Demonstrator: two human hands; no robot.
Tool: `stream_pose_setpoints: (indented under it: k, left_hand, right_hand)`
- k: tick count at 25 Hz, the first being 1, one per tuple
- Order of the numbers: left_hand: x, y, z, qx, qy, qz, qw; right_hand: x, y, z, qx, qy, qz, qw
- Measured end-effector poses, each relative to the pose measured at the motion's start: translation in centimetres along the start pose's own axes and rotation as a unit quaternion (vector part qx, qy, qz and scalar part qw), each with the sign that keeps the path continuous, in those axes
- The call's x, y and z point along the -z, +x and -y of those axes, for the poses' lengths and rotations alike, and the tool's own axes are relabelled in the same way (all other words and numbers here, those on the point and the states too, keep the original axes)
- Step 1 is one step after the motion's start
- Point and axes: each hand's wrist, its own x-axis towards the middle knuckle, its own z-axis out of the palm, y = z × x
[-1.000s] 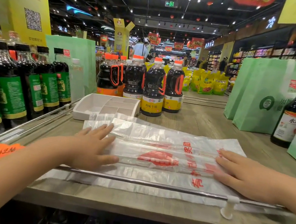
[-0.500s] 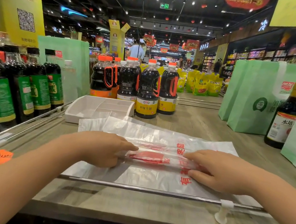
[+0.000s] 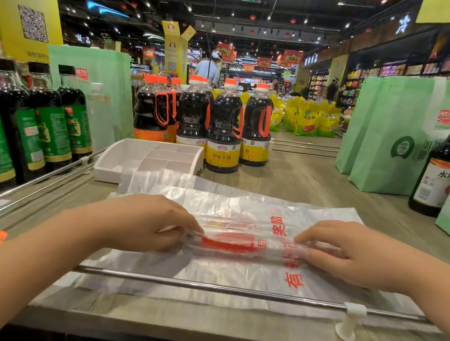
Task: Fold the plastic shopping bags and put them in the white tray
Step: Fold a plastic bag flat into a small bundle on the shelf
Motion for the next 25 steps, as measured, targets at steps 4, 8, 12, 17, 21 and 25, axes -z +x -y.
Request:
stream_pose_setpoints:
  k: [4,8,12,17,21,25]
  left_hand:
    - [-1.5,0.9,0.4,0.017,0.009,0.018,1.000]
    - [-2.1,0.4,1.2,0.025,-0.008,0.028,0.999]
    - [-1.4,0.2,1.3,0.034,-0.061,0.005,0.998]
    - [0.4,0.8,2.9,0.079,-0.122,-0.065,0.987]
    - [0.1,2.4,3.4,0.120,-0.079,-0.062,0.988]
    - [-1.3,3.1,4.0,0.131,-0.030,-0.046,0.990]
  right_hand:
    - [-0.3,0.5,0.2,0.008,-0.069,0.001,0.998]
    - [-0.6,-0.1,-0.3,0.004,-0.089,0.016,0.996]
    - [-0.4,0.3,-0.5,0.014,-0.106,-0.009,0.994]
    - [1.2,1.8,-1.6,-0.015,-0.045,-0.038,0.998]
    - [1.5,3.0,-1.7,-0.046,-0.056,-0.028,0.997]
    - [0.1,3.6,-2.4,-0.044,-0.132,-0.040,0.989]
